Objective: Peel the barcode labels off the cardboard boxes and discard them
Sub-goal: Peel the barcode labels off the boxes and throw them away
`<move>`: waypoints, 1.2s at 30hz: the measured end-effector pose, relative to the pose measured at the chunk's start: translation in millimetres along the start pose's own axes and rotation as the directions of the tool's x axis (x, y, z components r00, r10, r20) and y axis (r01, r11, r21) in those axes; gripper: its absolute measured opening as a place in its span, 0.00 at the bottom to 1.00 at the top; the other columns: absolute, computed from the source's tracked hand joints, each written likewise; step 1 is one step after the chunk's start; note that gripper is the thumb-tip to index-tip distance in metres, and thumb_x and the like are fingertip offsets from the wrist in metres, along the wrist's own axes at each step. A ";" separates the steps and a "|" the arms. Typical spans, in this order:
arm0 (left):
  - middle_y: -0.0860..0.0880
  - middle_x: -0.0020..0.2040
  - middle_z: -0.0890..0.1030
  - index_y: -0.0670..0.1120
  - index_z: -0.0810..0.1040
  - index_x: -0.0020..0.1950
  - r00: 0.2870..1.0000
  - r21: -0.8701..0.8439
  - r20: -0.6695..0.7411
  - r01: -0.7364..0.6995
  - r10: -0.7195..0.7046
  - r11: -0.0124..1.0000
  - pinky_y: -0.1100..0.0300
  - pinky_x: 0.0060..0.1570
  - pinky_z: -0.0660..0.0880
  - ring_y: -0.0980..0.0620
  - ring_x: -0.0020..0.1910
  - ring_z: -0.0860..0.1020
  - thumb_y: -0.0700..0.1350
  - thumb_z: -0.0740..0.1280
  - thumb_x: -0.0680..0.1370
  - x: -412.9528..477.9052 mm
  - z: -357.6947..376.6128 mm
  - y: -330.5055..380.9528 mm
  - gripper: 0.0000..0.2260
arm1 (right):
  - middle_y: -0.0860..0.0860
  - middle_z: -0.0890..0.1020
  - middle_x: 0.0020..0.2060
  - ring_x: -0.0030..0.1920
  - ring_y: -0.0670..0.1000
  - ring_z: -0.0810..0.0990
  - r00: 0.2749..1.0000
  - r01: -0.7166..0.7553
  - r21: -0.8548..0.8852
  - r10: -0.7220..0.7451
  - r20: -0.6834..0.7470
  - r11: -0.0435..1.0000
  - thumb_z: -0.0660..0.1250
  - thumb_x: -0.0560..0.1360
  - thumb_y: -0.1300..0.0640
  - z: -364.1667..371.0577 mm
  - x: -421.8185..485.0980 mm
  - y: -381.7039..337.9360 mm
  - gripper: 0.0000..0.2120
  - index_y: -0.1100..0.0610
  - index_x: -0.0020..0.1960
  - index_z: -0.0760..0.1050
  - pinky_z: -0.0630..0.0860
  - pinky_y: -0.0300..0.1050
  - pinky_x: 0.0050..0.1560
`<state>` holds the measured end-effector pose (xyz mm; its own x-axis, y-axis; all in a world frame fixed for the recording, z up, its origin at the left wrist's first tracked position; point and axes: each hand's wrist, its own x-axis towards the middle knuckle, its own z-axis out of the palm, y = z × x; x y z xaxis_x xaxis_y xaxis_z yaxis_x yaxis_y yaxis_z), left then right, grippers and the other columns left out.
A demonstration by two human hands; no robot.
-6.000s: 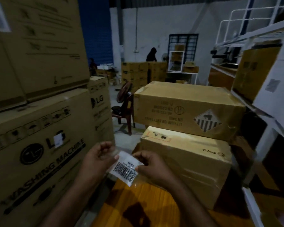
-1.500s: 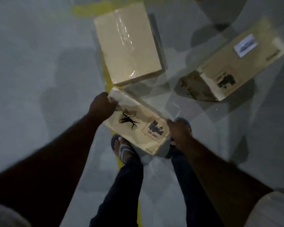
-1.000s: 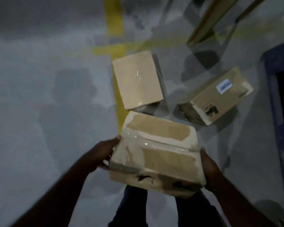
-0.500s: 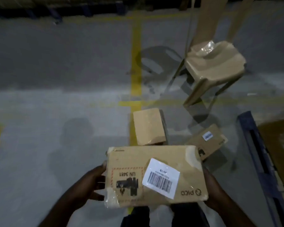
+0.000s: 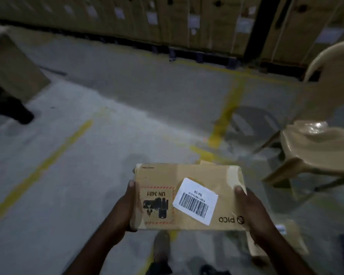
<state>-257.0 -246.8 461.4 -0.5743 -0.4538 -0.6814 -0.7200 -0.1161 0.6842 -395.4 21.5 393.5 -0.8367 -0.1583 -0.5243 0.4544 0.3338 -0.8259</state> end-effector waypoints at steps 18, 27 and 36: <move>0.56 0.47 0.84 0.58 0.73 0.58 0.497 -0.270 -0.850 -0.119 -0.178 0.955 0.49 0.48 0.79 0.53 0.45 0.83 0.66 0.69 0.71 -296.7 20.1 -202.1 0.20 | 0.50 0.59 0.75 0.72 0.51 0.65 0.471 0.857 -0.333 -0.335 0.816 0.393 0.60 0.71 0.34 54.4 -188.1 -30.1 0.42 0.42 0.78 0.44 0.68 0.48 0.63; 0.67 0.67 0.61 0.66 0.50 0.76 -0.017 -0.274 -0.960 -0.112 -0.278 0.955 0.70 0.54 0.68 0.67 0.61 0.67 0.67 0.71 0.66 -514.7 99.7 -314.9 0.44 | 0.49 0.55 0.78 0.51 0.57 0.84 -0.196 0.976 0.215 -0.265 0.944 0.043 0.58 0.65 0.24 99.8 -392.0 17.4 0.37 0.40 0.70 0.69 0.80 0.53 0.44; 0.61 0.77 0.52 0.68 0.53 0.76 -0.404 -0.480 -0.833 0.190 -0.377 0.856 0.58 0.64 0.69 0.54 0.71 0.67 0.79 0.59 0.60 -731.6 191.6 -385.8 0.46 | 0.33 0.37 0.74 0.75 0.54 0.59 -0.722 0.686 0.717 0.007 0.692 -0.125 0.43 0.55 0.14 80.0 -609.5 91.4 0.44 0.26 0.70 0.48 0.70 0.53 0.65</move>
<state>366.3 299.2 646.1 0.8284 -0.5090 0.2339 -0.5388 -0.6100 0.5810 180.6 74.1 620.9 0.8190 -0.5260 0.2290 -0.4114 -0.8167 -0.4046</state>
